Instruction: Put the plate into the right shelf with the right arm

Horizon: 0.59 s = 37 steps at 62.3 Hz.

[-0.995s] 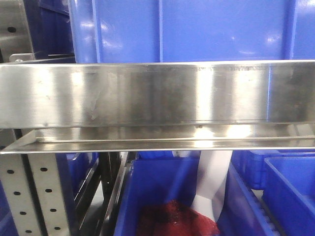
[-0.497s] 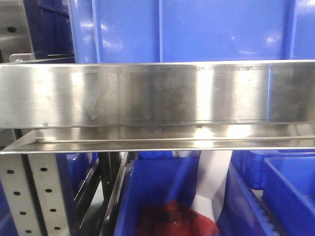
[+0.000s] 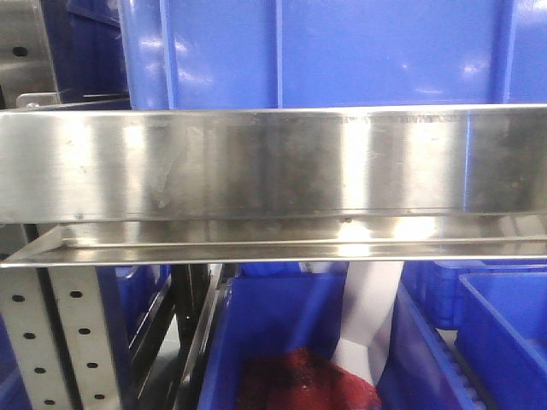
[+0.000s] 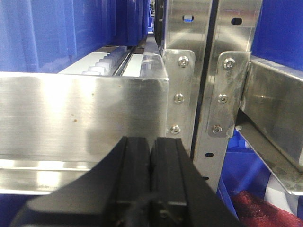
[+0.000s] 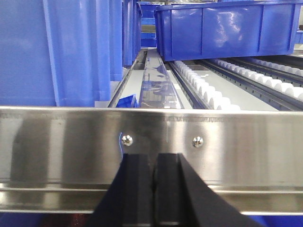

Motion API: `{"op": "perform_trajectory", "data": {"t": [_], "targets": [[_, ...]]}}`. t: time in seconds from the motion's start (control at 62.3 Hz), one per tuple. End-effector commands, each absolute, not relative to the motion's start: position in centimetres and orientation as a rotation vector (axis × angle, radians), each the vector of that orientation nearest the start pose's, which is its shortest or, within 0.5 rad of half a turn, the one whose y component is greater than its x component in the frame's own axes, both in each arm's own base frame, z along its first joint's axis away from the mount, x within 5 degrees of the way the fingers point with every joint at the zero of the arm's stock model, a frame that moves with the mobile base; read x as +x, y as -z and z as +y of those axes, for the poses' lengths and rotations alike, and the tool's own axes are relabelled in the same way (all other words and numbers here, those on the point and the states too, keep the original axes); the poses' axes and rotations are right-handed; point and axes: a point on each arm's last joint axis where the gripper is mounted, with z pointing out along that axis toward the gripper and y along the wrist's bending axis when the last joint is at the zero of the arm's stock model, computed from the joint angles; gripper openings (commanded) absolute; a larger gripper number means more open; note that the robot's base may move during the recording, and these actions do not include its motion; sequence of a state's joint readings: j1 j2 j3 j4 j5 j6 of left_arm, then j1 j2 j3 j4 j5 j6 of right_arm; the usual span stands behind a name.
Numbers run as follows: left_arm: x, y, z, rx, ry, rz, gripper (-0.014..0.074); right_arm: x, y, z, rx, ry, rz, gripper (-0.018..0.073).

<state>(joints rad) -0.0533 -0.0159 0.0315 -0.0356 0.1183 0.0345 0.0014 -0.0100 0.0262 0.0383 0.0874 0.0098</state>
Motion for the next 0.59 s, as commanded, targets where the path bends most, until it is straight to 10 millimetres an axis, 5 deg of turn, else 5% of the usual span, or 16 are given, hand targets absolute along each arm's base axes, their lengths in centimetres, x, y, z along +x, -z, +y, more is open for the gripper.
{"op": "perform_trajectory", "data": {"t": [0.0, 0.578], "targets": [[5.63, -19.76, -0.31, 0.033, 0.051, 1.533, -0.0047, 5.52, -20.66, 0.0, 0.028, -0.031, 1.489, 0.0055], [5.63, -19.76, -0.31, 0.033, 0.051, 1.533, -0.0047, 5.52, -20.66, 0.0, 0.028, -0.031, 1.489, 0.0055]]}}
